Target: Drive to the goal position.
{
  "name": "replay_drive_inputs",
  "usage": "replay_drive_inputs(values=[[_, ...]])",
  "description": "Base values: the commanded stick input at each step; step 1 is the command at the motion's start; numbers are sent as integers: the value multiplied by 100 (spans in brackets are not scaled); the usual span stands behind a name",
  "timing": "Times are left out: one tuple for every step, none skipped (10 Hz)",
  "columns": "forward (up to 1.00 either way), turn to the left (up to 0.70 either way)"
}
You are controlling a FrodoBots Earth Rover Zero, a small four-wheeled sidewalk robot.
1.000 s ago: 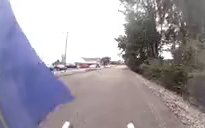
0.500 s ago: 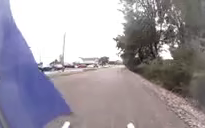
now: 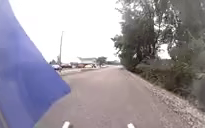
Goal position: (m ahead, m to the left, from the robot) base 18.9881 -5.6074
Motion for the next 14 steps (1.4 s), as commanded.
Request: replay_drive_inputs(values=[[60, 0], [60, 0], [60, 0], [60, 0], [60, 0], [60, 0], [60, 0], [60, -3], [60, -9], [60, -15], [60, -15], [60, -15], [60, -15], [60, -14]])
